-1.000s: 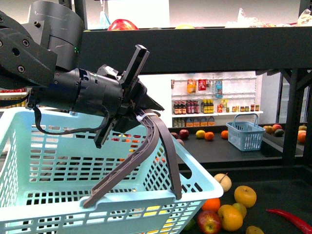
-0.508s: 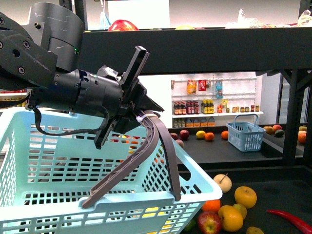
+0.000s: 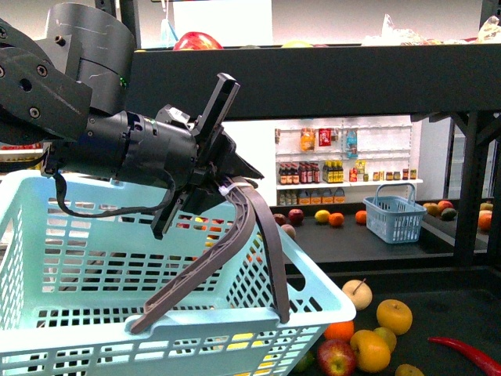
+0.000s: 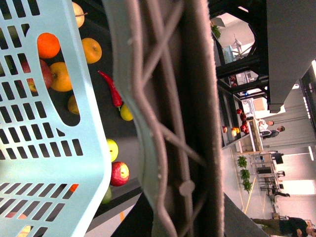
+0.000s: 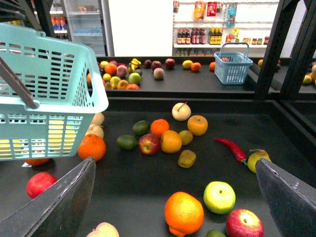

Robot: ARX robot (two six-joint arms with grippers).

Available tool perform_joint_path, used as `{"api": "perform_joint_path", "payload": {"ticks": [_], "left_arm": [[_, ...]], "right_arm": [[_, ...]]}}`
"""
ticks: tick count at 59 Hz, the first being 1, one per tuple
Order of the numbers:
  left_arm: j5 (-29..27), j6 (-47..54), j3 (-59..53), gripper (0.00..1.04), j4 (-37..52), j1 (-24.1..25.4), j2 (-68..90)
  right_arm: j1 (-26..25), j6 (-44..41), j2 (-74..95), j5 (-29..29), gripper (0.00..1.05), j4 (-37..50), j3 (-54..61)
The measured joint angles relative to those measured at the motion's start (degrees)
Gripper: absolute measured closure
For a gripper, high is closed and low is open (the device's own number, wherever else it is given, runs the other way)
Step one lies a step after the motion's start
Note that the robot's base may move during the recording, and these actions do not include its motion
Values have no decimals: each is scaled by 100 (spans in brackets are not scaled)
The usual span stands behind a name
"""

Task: Pick lemon from shelf

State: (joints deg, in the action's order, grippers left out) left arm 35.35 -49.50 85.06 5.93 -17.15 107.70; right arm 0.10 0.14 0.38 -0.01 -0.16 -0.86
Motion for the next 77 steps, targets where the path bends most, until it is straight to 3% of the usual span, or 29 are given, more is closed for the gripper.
{"api": "perform_joint_path", "payload": {"ticks": [4,11,20,42,53,63,77], "left_arm": [[-111,-39,-2,95,35,-7,0],[-1051,-682,-74,95,732,-37,0],[-1622,-1231,-127,95,1554,170,0],[-2343,-2424,-1060,96,2865,1475,-131],[-2312,-2879,-1473,97,3633,2433,-273],[-1947,-3178,-1602,98,4240,3429,-273],[-1362,-3569,-1598,98,5145,4146,-42]], "right_arm": [[0,0,0,0,7,0,0],[0,0,-2,-2,7,0,0],[0,0,-2,0,7,0,0],[0,0,-2,0,7,0,0],[0,0,-4,0,7,0,0],[0,0,-4,0,7,0,0],[0,0,-4,0,7,0,0]]}}
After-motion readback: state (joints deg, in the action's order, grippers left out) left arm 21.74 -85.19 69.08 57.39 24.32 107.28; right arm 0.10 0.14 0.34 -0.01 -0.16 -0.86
